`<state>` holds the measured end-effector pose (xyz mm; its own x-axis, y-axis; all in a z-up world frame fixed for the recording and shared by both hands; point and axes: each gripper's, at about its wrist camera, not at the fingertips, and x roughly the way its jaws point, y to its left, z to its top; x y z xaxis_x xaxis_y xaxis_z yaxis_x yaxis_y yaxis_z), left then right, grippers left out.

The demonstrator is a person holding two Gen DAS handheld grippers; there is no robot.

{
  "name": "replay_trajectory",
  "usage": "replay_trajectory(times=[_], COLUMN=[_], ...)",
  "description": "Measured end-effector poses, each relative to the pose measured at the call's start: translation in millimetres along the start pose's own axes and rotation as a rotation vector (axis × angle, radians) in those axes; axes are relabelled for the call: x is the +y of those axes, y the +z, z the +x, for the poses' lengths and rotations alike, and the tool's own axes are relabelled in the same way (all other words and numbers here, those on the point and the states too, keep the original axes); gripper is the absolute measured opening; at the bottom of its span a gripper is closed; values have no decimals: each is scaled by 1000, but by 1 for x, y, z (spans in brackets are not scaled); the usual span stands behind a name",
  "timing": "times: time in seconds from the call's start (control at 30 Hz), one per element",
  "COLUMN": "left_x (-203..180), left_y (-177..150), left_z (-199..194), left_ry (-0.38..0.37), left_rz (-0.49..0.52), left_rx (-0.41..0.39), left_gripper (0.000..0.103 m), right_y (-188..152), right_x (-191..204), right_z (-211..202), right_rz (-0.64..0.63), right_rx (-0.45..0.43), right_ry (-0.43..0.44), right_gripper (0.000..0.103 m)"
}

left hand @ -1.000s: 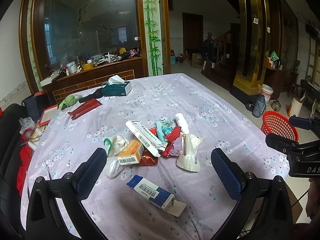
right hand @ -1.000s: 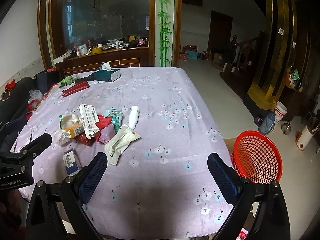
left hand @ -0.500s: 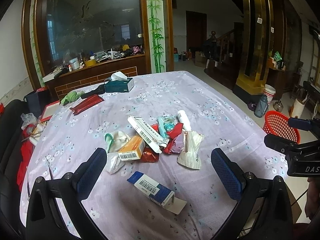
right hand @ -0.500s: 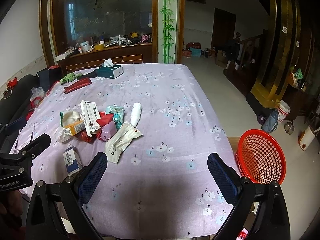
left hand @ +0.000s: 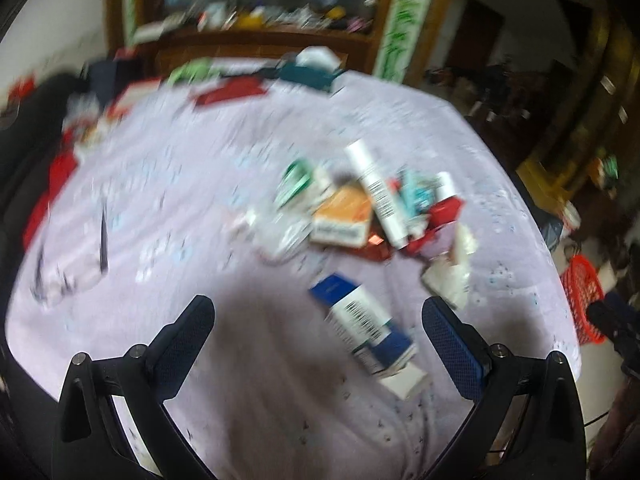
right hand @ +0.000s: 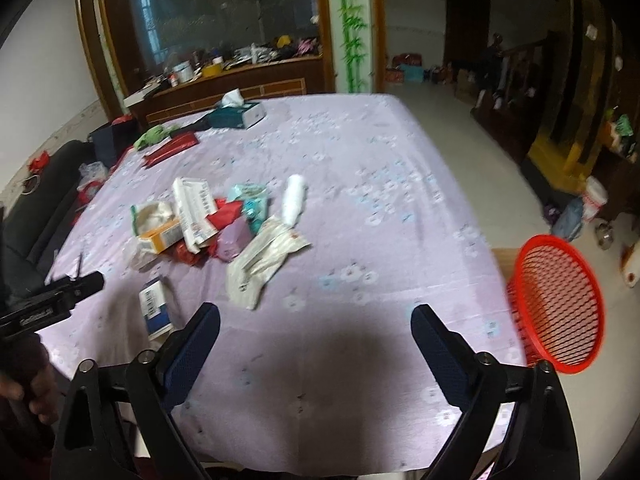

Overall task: Collect trash
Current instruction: 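Grasp the blue-and-white box with the left tool while the right tool grasps the white plastic bag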

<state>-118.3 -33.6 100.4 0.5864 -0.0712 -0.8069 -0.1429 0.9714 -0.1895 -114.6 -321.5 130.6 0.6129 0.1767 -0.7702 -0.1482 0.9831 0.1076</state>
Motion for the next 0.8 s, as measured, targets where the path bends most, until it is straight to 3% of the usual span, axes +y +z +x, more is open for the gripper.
replay_trajectory(times=[0.2,0.37,0.47,0.7,0.8], left_x=[12,0,-21,-45,-44], left_y=[-10,-5,-1,0,-1], left_z=[29,49,60,84,85], left_ry=[-82,-154,-168,-128,-125], left_rz=[-88,-119,-75,18,34], left_rx=[146,219,249,304,301], left_gripper=[86,85,84,47,43], right_y=[5,10,14,19,22], right_x=[0,-6,-5,-3,0], right_z=[31,45,48,55,60], right_rz=[48,98,100,94,98], right_rx=[105,132,135,149,159], right_ry=[121,128,125,122,134], right_gripper=[79,75,75,75,75])
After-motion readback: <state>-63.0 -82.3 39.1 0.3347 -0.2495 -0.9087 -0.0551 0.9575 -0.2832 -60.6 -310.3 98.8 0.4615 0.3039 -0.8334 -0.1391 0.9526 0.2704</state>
